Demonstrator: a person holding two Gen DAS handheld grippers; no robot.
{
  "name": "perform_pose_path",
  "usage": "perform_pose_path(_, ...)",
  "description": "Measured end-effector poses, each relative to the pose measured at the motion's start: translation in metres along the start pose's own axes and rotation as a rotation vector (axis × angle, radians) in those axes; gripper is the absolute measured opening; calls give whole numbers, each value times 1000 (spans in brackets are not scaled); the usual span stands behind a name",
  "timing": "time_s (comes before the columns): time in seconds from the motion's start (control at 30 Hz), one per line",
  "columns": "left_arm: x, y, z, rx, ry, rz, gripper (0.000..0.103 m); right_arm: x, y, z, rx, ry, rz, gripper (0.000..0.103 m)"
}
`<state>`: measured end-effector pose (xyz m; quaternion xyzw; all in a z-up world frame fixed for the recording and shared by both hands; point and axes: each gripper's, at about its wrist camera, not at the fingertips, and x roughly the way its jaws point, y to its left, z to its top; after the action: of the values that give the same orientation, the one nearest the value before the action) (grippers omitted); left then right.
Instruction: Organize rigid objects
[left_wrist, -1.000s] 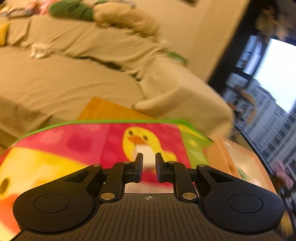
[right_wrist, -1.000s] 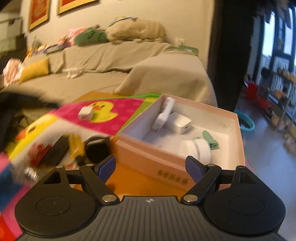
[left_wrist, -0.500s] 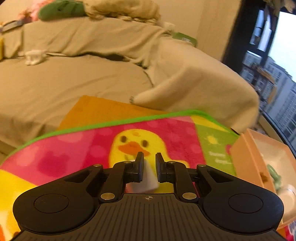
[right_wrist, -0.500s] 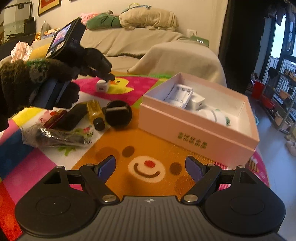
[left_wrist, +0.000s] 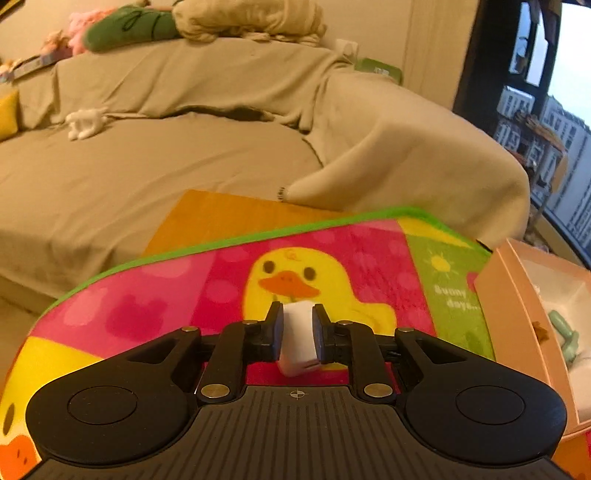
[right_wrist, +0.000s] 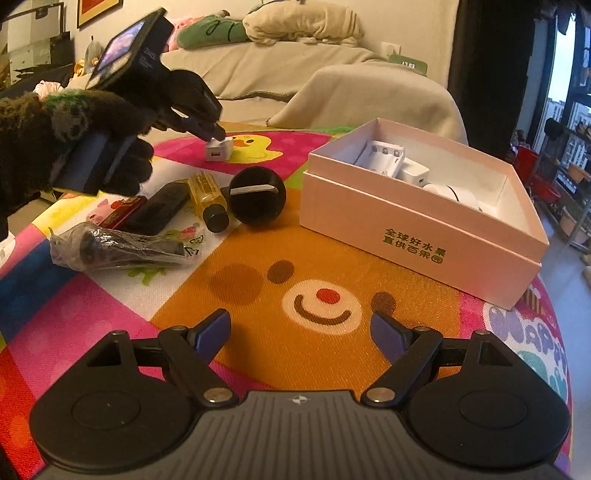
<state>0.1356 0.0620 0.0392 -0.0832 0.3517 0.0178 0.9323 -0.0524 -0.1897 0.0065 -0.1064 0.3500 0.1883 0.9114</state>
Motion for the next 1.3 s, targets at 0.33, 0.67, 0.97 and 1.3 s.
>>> perform_pose_path(0.33,-13,-14,0,47,-40,-25,22,0,-6,-2,42,-1,24,83)
perform_pose_path(0.67,-13,1,-2,142,104,56,22,-1,-9,-2,62,-5,44,83)
perform_pose_path(0.97,-5,-26,-15,190,243,19,25,-2,-14,-2,96,-15,60,83)
perform_pose_path(1.3,-4,-29,-12,70,207,-54,69,-3,-15,-3,99,-12,64,84)
